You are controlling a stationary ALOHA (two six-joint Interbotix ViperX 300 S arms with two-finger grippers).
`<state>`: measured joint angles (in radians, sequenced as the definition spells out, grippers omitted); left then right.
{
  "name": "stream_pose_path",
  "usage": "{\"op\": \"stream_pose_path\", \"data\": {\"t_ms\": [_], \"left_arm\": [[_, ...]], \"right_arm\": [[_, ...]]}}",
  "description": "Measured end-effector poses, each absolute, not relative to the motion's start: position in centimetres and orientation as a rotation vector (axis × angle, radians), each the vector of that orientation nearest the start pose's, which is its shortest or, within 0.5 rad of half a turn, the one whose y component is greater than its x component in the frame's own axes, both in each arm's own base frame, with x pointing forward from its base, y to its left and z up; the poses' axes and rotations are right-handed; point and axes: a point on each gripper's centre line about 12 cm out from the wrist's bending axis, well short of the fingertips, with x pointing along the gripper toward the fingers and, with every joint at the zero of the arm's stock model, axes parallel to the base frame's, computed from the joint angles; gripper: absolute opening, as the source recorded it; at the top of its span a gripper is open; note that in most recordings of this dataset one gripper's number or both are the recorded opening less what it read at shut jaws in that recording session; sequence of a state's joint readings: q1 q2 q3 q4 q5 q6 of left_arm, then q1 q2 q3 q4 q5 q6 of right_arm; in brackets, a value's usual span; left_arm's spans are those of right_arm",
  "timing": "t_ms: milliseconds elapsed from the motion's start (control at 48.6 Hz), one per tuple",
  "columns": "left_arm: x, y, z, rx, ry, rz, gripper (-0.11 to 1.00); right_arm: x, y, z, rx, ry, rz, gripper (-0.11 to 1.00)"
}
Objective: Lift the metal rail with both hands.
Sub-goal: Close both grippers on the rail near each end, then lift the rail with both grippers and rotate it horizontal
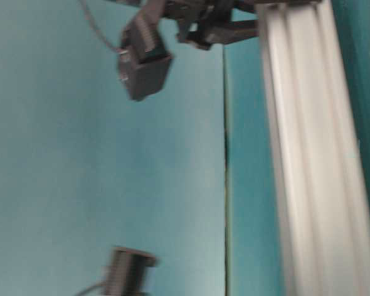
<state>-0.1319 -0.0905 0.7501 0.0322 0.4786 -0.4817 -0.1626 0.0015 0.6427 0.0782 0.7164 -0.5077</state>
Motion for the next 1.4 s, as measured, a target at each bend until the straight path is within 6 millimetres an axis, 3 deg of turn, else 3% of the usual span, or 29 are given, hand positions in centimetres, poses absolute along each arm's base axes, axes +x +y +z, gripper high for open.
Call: {"op": "stream_pose_path", "data": {"t_ms": [308,822,1090,1398], "left_arm": [[30.8,-3.8,20.0,-0.327,1.14,0.168,0.33],[31.3,-3.9,30.1,-0.369,1.11,0.191,0.33],[30.8,-3.9,34.6,-0.369,1.125,0.196,0.33],[30.3,-3.3,39.7,-0.328,1.104,0.173,0.33]], "right_arm": [[32.4,-4.6,19.7,-0.224,1.306,0.204,0.44],[32.8,-5.3,30.1,-0.255,1.346,0.212,0.44],[33.4,-5.5,33.8,-0.276,1.291,0.192,0.44],[32.7,-4.9,37.9,-0.228,1.234,0.138,0.44]]}}
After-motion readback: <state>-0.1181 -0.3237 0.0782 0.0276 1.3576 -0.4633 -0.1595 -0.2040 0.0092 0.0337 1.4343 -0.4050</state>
